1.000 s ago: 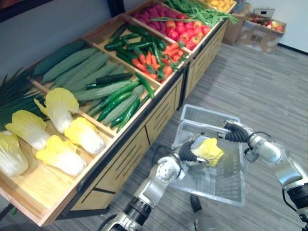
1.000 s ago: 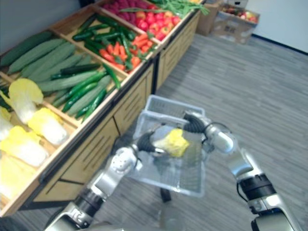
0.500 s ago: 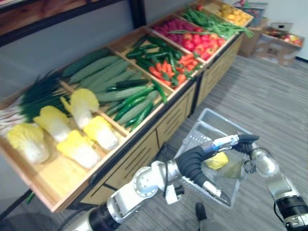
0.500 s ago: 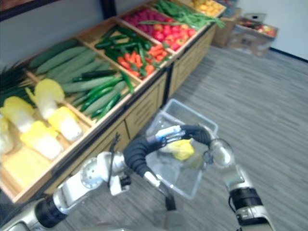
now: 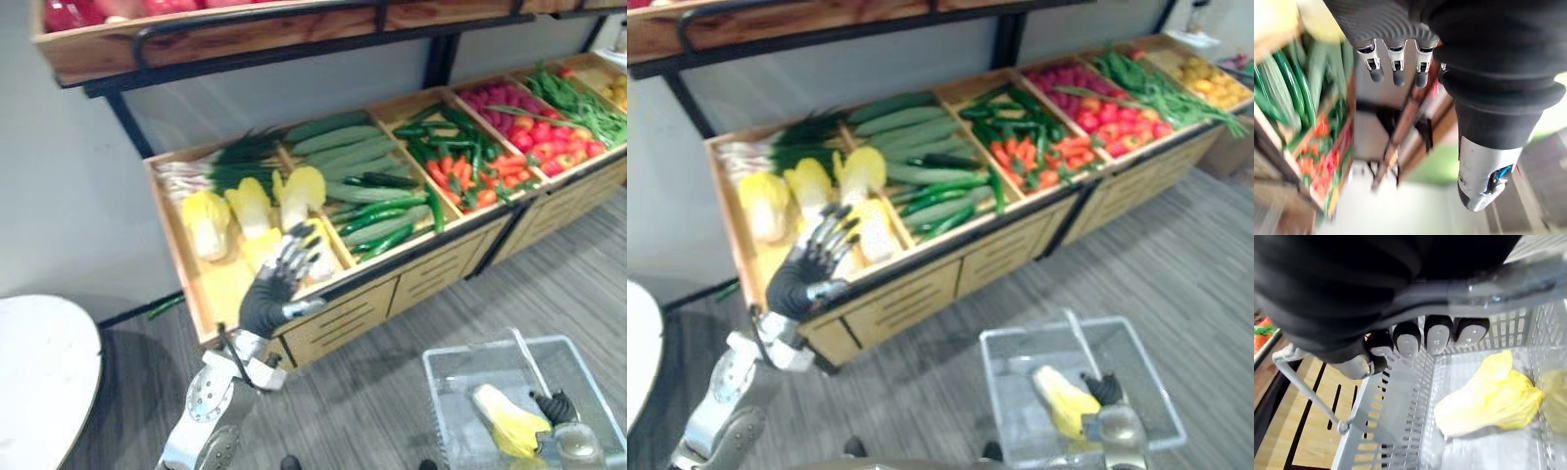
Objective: Pick vegetable in the basket
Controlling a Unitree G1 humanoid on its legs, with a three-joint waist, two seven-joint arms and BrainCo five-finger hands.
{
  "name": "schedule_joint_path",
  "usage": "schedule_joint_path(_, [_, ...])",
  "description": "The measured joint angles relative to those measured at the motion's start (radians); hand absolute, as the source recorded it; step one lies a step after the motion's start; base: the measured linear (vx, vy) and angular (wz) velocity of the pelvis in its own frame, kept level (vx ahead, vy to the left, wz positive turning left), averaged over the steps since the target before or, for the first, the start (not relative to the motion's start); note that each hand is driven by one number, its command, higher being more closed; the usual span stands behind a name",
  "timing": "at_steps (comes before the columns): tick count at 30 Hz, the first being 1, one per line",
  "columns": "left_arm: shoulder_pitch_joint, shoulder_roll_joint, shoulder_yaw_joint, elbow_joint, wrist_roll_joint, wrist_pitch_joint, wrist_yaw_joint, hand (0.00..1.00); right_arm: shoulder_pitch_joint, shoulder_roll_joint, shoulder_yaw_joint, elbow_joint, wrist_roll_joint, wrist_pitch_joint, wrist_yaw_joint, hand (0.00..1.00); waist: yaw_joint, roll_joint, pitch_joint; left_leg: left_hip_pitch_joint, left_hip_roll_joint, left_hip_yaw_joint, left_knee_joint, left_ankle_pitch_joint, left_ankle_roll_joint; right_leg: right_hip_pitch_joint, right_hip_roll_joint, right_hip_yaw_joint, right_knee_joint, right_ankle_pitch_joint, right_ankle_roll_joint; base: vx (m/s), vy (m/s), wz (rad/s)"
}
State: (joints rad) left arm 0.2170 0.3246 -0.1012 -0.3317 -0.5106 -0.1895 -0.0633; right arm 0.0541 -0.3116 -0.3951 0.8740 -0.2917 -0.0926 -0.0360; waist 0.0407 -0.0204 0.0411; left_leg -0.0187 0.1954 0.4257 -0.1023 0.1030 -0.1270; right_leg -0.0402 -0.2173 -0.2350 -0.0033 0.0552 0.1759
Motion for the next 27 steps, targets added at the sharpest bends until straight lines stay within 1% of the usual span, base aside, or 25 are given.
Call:
schedule_joint_path(2, [0.033, -0.026, 0.066, 0.08, 0.023, 0.012, 0.018, 0.0, 0.013, 0.034, -0.028, 0.018, 0.036, 0.001, 0.002, 1.0, 0.0, 0.0, -0.001, -0.011, -0.001, -0.026, 0.0, 0.01, -0.002, 0.001, 0.0, -0.024, 0.009, -0.015, -0.011, 0.03, 0.001, 0.38])
schedule_joint_path(3, [0.045, -0.041, 0.112, 0.147, 0.054, 0.034, 0.022, 0.0, 0.016, 0.053, -0.041, 0.039, 0.061, 0.001, 0.002, 1.0, -0.003, 0.0, -0.002, -0.012, -0.001, -0.037, 0.0, 0.012, -0.001, 0.009, 0.0, -0.035, 0.009, -0.02, -0.01, 0.02, 0.003, 0.28])
schedule_joint_path(5, [0.049, -0.085, 0.204, 0.302, 0.139, 0.049, 0.025, 0.0, 0.028, 0.078, -0.063, 0.053, 0.095, 0.001, 0.005, 1.0, -0.003, 0.001, -0.009, -0.015, -0.004, -0.051, 0.0, 0.012, -0.001, 0.012, -0.001, -0.044, 0.009, -0.026, -0.011, 0.03, 0.007, 0.15])
schedule_joint_path(6, [0.047, -0.096, 0.232, 0.35, 0.168, 0.056, 0.031, 0.0, 0.03, 0.084, -0.071, 0.056, 0.102, 0.001, 0.008, 1.0, -0.005, 0.001, -0.01, -0.015, -0.005, -0.053, 0.0, 0.012, -0.001, 0.013, -0.002, -0.045, 0.009, -0.028, -0.011, 0.03, 0.008, 0.08])
schedule_joint_path(8, [0.042, -0.122, 0.327, 0.525, 0.265, 0.096, 0.061, 0.0, 0.04, 0.091, -0.081, 0.086, 0.106, 0.003, 0.023, 1.0, -0.01, 0.0, -0.017, -0.016, -0.008, -0.058, 0.0, 0.01, -0.001, 0.017, -0.004, -0.053, 0.008, -0.033, -0.012, 0.04, 0.007, 0.07])
schedule_joint_path(9, [0.042, -0.13, 0.348, 0.559, 0.298, 0.107, 0.065, 0.0, 0.047, 0.095, -0.085, 0.086, 0.107, 0.003, 0.024, 1.0, -0.01, 0.0, -0.018, -0.016, -0.009, -0.06, 0.0, 0.009, -0.001, 0.018, -0.005, -0.056, 0.008, -0.034, -0.011, 0.05, 0.005, 0.1])
schedule_joint_path(10, [0.041, -0.138, 0.378, 0.638, 0.374, 0.112, 0.078, 0.0, 0.059, 0.109, -0.104, 0.089, 0.111, 0.005, 0.024, 1.0, -0.01, 0.0, -0.022, -0.016, -0.01, -0.066, 0.0, 0.009, -0.001, 0.024, -0.006, -0.061, 0.007, -0.039, -0.011, 0.06, 0.0, 0.14])
schedule_joint_path(11, [0.038, -0.142, 0.414, 0.736, 0.42, 0.116, 0.082, 0.0, 0.065, 0.125, -0.121, 0.093, 0.129, 0.006, 0.024, 1.0, -0.013, -0.001, -0.03, -0.015, -0.01, -0.073, 0.0, 0.009, 0.0, 0.027, -0.005, -0.069, 0.007, -0.042, -0.013, 0.08, -0.002, 0.14])
schedule_joint_path(12, [0.034, -0.149, 0.438, 0.784, 0.431, 0.119, 0.085, 0.0, 0.068, 0.131, -0.125, 0.096, 0.139, 0.006, 0.024, 1.0, -0.014, -0.002, -0.033, -0.015, -0.01, -0.074, 0.0, 0.009, 0.0, 0.028, -0.005, -0.071, 0.007, -0.042, -0.015, 0.07, -0.004, 0.11])
schedule_joint_path(14, [0.015, -0.179, 0.529, 0.961, 0.45, 0.145, 0.108, 0.0, 0.073, 0.153, -0.149, 0.119, 0.176, 0.006, 0.02, 1.0, -0.012, -0.004, -0.044, -0.013, -0.009, -0.077, 0.0, 0.007, 0.002, 0.032, -0.005, -0.075, 0.007, -0.046, -0.017, 0.07, -0.005, 0.05])
schedule_joint_path(15, [0.015, -0.186, 0.555, 1.004, 0.458, 0.148, 0.112, 0.0, 0.072, 0.155, -0.151, 0.119, 0.181, 0.005, 0.016, 1.0, -0.012, -0.004, -0.045, -0.012, -0.01, -0.077, 0.0, 0.007, 0.002, 0.034, -0.005, -0.075, 0.007, -0.046, -0.017, 0.08, -0.003, 0.01])
schedule_joint_path(16, [0.003, -0.206, 0.625, 1.092, 0.485, 0.15, 0.132, 0.0, 0.07, 0.159, -0.151, 0.121, 0.184, 0.003, 0.014, 1.0, -0.012, -0.004, -0.048, -0.012, -0.01, -0.077, 0.0, 0.005, 0.002, 0.036, -0.005, -0.075, 0.006, -0.046, -0.017, 0.05, -0.002, 0.0])
schedule_joint_path(17, [-0.014, -0.223, 0.71, 1.174, 0.485, 0.156, 0.156, 0.0, 0.068, 0.168, -0.158, 0.126, 0.185, 0.0, 0.008, 1.0, -0.013, -0.006, -0.053, -0.01, -0.009, -0.076, 0.0, 0.004, 0.002, 0.038, -0.004, -0.076, 0.005, -0.046, -0.016, 0.05, -0.005, 0.0])
schedule_joint_path(18, [-0.022, -0.229, 0.748, 1.21, 0.483, 0.158, 0.173, 0.0, 0.068, 0.175, -0.163, 0.129, 0.186, -0.002, 0.001, 1.0, -0.012, -0.006, -0.053, -0.007, -0.009, -0.077, 0.0, 0.003, 0.001, 0.042, -0.004, -0.077, 0.004, -0.047, -0.016, 0.04, -0.008, 0.01])
schedule_joint_path(19, [-0.027, -0.244, 0.815, 1.262, 0.472, 0.16, 0.211, 0.0, 0.062, 0.182, -0.168, 0.145, 0.191, -0.006, -0.006, 1.0, -0.012, -0.007, -0.054, -0.001, -0.009, -0.077, 0.0, -0.002, -0.001, 0.046, -0.004, -0.079, 0.004, -0.051, -0.018, 0.0, 0.0, 0.0])
schedule_joint_path(20, [-0.028, -0.254, 0.856, 1.305, 0.463, 0.16, 0.24, 0.0, 0.056, 0.186, -0.172, 0.165, 0.195, -0.008, -0.013, 1.0, -0.012, -0.007, -0.055, 0.003, -0.009, -0.076, 0.0, -0.006, -0.003, 0.049, -0.004, -0.077, 0.004, -0.054, -0.019, 0.0, 0.0, 0.0])
schedule_joint_path(22, [-0.023, -0.271, 0.884, 1.337, 0.448, 0.163, 0.278, 0.0, 0.056, 0.201, -0.18, 0.177, 0.215, -0.016, -0.029, 1.0, -0.012, -0.007, -0.056, 0.003, -0.009, -0.075, 0.0, -0.011, -0.009, 0.048, -0.004, -0.076, 0.004, -0.056, -0.018, 0.0, 0.0, 0.0])
schedule_joint_path(24, [-0.017, -0.292, 0.885, 1.36, 0.462, 0.166, 0.313, 0.0, 0.055, 0.208, -0.18, 0.199, 0.228, -0.026, -0.049, 1.0, -0.012, -0.006, -0.056, 0.003, -0.009, -0.073, 0.0, -0.014, -0.011, 0.047, -0.004, -0.073, 0.004, -0.056, -0.018, 0.01, -0.002, -0.02])
schedule_joint_path(27, [-0.029, -0.317, 0.876, 1.391, 0.54, 0.181, 0.347, 0.0, 0.056, 0.211, -0.166, 0.208, 0.235, -0.031, -0.072, 1.0, -0.014, -0.007, -0.056, 0.005, -0.009, -0.067, 0.0, -0.016, -0.01, 0.044, -0.004, -0.067, 0.004, -0.056, -0.018, 0.02, -0.004, -0.06])
